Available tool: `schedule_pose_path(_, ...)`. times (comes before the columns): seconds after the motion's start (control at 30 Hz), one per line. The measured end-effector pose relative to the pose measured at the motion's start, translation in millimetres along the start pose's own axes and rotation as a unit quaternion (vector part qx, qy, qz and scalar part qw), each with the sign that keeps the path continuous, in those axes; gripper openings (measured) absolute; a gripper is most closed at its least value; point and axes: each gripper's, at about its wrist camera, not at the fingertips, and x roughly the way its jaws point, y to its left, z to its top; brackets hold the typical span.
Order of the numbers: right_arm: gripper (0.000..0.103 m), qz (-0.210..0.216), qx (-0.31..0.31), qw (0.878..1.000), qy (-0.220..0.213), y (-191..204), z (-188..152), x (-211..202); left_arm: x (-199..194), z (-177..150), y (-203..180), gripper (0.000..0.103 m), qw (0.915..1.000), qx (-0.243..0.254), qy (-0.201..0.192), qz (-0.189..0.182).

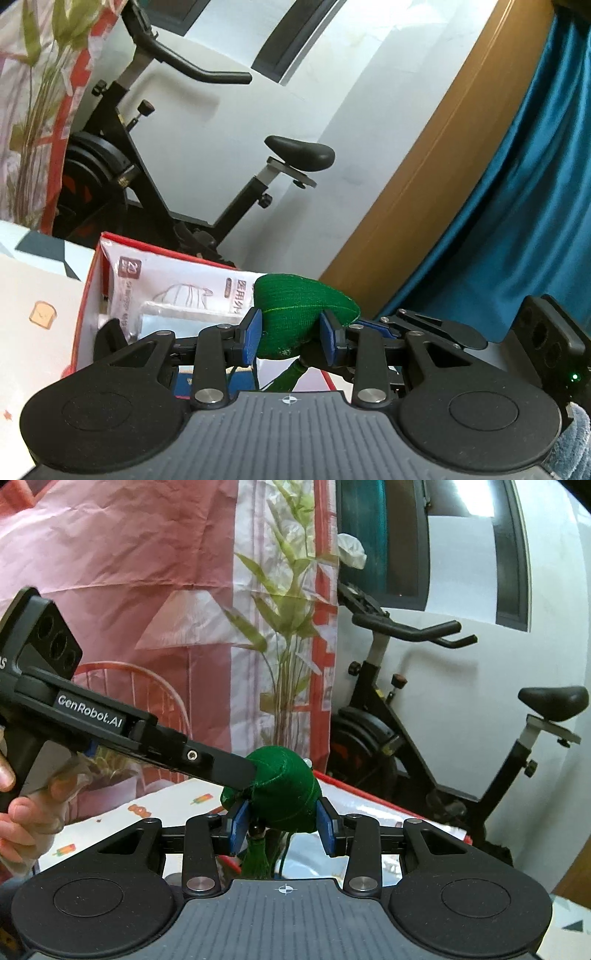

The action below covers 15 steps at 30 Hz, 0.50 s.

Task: Organize soft objects
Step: 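Lift the green ball with both grippers and carry it over the box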

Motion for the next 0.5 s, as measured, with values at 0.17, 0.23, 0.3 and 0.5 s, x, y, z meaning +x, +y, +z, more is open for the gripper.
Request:
schedule_pose_path(0.17, 0.036, -0.005, -0.007, 1.0, -0.008, 0.0, 5.6, 1.1, 1.2, 12.4, -15.3, 0.035, 0.9996, 0.025, -0.006, 0.011)
schedule_pose_path(0.23, 0.036, -0.007, -0.004, 1.0, -0.016, -2.8, 8.2, -3.3, 0.1, 19.4, -24.3, 0.035, 0.9988, 0.044, -0.012, 0.016)
schedule_pose_path(0.3, 0.036, -0.009, -0.002, 1.0, -0.025, -5.5, 12.7, -7.2, 0.5, 27.0, -31.2, 0.035, 0.9976, 0.064, -0.019, 0.02)
schedule_pose_path(0.5, 0.036, -0.023, -0.016, 0.998, -0.056, -13.5, 38.2, -15.6, -2.4, 59.4, -44.1, 0.036, 0.994, 0.1, -0.035, 0.027)
